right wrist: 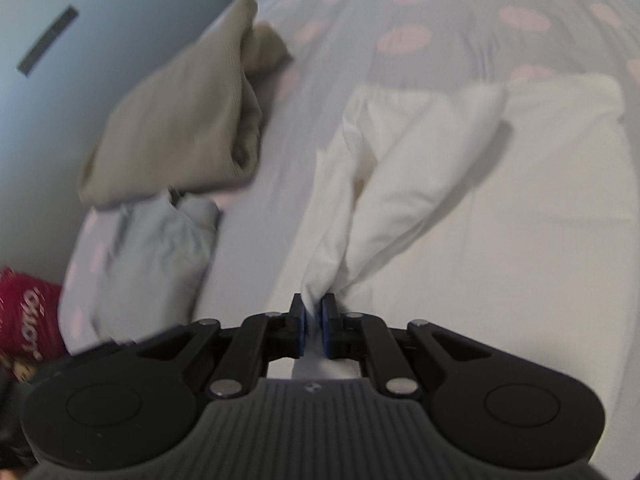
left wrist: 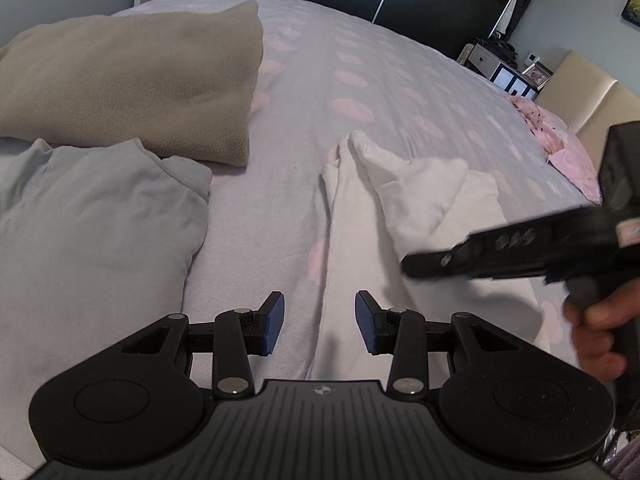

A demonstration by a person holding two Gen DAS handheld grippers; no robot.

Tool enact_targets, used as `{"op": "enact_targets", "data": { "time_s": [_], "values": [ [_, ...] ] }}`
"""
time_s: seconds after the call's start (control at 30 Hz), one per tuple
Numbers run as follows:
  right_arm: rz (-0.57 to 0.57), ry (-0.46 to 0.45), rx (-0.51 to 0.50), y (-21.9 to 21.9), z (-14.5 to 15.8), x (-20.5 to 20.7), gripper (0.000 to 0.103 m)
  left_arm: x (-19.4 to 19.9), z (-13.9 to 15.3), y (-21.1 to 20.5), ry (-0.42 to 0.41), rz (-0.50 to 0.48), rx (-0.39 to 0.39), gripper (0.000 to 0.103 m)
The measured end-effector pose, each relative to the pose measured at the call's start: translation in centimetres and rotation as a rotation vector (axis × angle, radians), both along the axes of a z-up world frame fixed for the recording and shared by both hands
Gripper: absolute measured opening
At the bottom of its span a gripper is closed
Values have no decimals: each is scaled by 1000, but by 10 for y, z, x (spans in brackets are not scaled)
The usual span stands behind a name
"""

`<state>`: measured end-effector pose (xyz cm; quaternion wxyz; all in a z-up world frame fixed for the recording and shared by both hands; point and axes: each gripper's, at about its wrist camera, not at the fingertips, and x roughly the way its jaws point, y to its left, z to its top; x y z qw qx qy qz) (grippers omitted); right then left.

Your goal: Fold clothes

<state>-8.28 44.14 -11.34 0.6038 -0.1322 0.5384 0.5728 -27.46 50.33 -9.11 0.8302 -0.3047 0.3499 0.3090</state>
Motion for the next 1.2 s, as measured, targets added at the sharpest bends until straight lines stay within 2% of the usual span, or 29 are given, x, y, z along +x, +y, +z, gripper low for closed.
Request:
{"op": "enact_targets", "data": {
  "time_s": [0.07, 0.13, 0.27, 0.43, 0.67, 0.77, 0.87, 0.97, 1.03, 1.13, 1.2],
  "values": [
    [3, 5, 1, 1, -4, -2, 19, 0, 0, -1, 0, -3, -1, 37],
    [8, 18, 31, 0, 4, -2, 29, 1, 0, -2, 0, -12, 1, 37],
    [25, -35, 93, -8, 28, 0, 32, 1, 3, -9, -1, -39, 4, 37],
    [-32, -72, 114, -34, 44, 22, 38, -4, 8, -17, -51, -47, -36, 43],
    [-97, -124, 89, -87, 41, 49, 43, -6, 8, -25, -140, -50, -146, 51],
    [-88, -173, 66, -111, 37, 52, 45, 1, 1, -32, -138, -76, -184, 52],
    [-77, -191, 48, -134, 33, 51, 46, 9, -7, -38, -113, -87, -177, 52],
    [-66, -208, 35, -156, 29, 48, 47, 15, -15, -40, -97, -95, -176, 41],
    [-50, -236, 27, -170, 24, 43, 50, 17, -18, -41, -87, -107, -164, 19],
    [-13, -269, 2, -188, 13, 31, 50, 17, -17, -41, -91, -106, -135, 10],
    [4, -291, -19, -198, 2, 22, 50, 16, -14, -41, -108, -98, -124, 9]
  ]
}}
